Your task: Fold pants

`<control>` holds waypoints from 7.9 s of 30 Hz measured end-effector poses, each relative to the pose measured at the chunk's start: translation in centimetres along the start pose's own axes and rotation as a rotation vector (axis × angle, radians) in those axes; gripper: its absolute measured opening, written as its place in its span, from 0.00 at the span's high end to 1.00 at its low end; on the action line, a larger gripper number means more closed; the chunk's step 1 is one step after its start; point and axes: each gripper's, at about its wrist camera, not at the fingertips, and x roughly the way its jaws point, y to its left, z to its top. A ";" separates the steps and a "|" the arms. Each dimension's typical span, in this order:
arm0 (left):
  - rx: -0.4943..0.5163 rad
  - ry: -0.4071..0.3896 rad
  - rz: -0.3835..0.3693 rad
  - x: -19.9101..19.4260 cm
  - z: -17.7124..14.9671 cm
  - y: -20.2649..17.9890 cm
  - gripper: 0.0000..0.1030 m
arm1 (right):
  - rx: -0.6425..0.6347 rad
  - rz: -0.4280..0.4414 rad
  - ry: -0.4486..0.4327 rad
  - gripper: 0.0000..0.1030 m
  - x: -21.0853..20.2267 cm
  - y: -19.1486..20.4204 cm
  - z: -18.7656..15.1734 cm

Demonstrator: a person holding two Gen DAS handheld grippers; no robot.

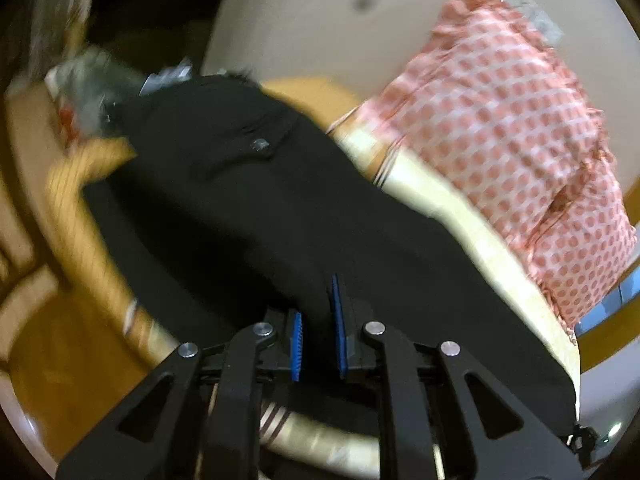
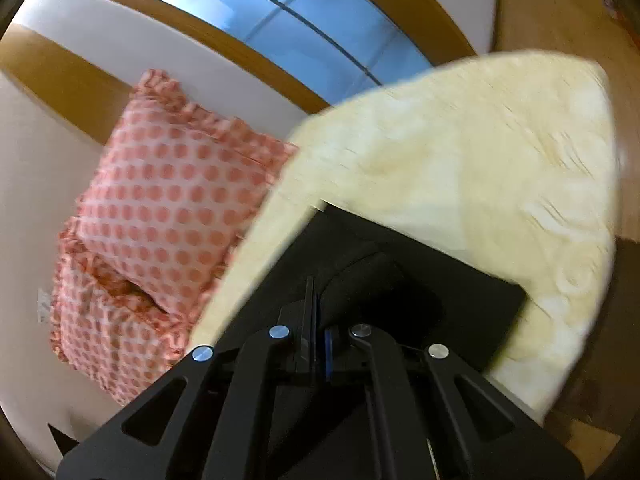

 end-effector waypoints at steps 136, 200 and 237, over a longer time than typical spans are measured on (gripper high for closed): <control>-0.250 -0.118 -0.214 0.0 2.5 10.5 0.04 | -1.272 0.555 0.648 0.37 1.8 30.0 -42.3; 1.186 -0.017 -0.354 -1.6 -22.8 -28.6 0.85 | -0.656 0.219 0.250 0.04 -1.5 13.7 -14.6; 0.615 -0.010 -0.472 0.8 -11.9 -16.4 0.02 | -0.693 0.269 0.661 0.20 10.1 23.0 -15.9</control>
